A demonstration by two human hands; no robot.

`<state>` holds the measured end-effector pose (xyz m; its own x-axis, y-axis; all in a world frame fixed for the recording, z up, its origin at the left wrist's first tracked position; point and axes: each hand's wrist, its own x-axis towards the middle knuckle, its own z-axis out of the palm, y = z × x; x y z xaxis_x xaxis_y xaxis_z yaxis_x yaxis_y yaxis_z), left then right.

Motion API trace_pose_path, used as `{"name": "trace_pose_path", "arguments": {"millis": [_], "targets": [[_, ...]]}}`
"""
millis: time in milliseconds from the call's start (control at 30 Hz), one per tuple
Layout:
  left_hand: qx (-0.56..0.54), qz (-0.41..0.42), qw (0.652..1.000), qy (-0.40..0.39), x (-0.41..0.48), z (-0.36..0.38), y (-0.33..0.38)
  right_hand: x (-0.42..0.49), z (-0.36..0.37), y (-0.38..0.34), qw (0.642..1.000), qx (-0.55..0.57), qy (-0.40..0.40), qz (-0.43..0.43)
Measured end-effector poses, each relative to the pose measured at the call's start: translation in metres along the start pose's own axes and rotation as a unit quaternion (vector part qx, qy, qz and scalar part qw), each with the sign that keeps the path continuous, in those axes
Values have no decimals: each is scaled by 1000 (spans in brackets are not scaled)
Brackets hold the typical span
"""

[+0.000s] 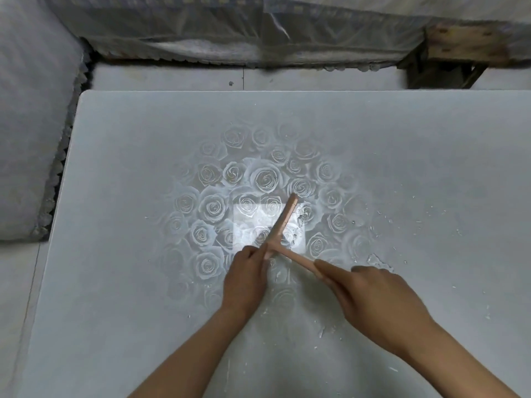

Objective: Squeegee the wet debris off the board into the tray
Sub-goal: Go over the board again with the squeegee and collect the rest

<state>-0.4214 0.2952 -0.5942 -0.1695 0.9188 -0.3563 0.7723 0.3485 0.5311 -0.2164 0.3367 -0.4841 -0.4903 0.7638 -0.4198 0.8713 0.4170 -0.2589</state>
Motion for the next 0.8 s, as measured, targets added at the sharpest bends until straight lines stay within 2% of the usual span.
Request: {"name": "trace_pose_path", "arguments": {"millis": [133,200,267,333,433,533,633,700,800], "targets": [[51,22,996,75,13,-49,-36,37,-2,-36,998,21,15,-51],[83,-13,994,75,23,-65,-61,64,3,-61,996,22,10,-90],[69,-58,993,73,26,-65,-69,80,7,-75,994,33,-3,-100],[42,-72,992,98,22,-51,-60,80,13,-68,995,48,-11,-90],[8,-36,992,121,10,-19,-31,47,20,-27,995,71,-18,-60],[-23,12,995,96,1,17,5,3,18,23,994,106,-39,1],[-45,29,998,42,-4,39,27,-26,8,44,995,84,-26,35],[-63,30,997,32,-5,30,27,-29,5,35,997,73,-5,15],[-54,19,995,78,-6,-9,-5,-6,5,2,994,103,12,-33]]}}
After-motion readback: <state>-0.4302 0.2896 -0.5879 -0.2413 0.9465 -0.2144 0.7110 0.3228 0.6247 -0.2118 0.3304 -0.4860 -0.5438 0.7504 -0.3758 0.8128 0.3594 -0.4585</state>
